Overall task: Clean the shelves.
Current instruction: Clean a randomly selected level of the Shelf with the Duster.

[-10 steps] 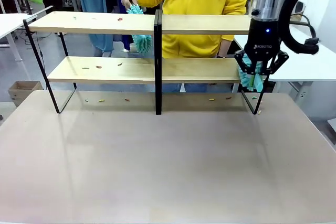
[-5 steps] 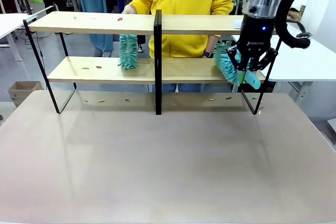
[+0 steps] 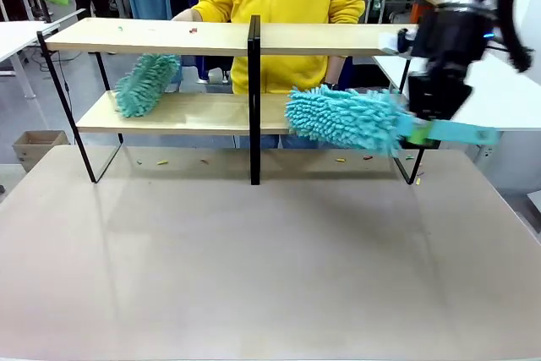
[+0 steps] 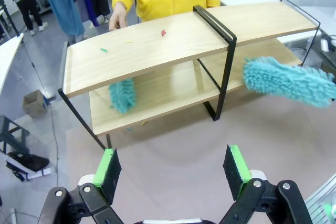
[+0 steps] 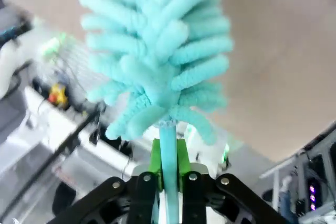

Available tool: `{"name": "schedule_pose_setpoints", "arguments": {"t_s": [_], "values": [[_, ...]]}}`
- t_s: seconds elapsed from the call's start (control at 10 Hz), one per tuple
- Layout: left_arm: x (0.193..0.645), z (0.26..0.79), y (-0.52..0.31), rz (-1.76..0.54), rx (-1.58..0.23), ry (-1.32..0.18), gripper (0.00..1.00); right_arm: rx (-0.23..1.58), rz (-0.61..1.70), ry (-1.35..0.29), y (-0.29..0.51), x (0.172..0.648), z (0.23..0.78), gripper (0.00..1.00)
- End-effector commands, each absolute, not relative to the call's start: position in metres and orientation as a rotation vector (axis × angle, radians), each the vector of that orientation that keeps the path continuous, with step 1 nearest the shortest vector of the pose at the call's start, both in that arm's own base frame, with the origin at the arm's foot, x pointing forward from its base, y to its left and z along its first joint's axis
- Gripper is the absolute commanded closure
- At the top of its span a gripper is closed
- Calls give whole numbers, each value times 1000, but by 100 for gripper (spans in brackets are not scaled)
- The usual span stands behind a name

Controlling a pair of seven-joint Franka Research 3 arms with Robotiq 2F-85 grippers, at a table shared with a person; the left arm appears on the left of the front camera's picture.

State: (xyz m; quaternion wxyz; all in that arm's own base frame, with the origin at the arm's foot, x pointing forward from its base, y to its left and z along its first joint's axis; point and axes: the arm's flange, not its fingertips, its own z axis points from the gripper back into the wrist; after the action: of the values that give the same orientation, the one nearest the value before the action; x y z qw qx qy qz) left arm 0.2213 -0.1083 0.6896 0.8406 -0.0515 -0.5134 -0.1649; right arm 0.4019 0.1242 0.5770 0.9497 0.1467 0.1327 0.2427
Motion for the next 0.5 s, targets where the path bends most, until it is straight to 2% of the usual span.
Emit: {"name": "schedule_pose_setpoints", "arguments": {"t_s": [0.0,0.1,0.2,0.4], "values": [[221,688,-107,-350,-114,-1084,0,304,692,404,79,366,597,88],[221,688,-107,-350,-114,-1084,0,295,765,478,62,351,601,88],[221,688,-107,-350,-114,-1084,0,304,848,461,43,337,607,88],[221,688,-107,-350,-114,-1084,0,342,1111,257,7,299,632,88]]}}
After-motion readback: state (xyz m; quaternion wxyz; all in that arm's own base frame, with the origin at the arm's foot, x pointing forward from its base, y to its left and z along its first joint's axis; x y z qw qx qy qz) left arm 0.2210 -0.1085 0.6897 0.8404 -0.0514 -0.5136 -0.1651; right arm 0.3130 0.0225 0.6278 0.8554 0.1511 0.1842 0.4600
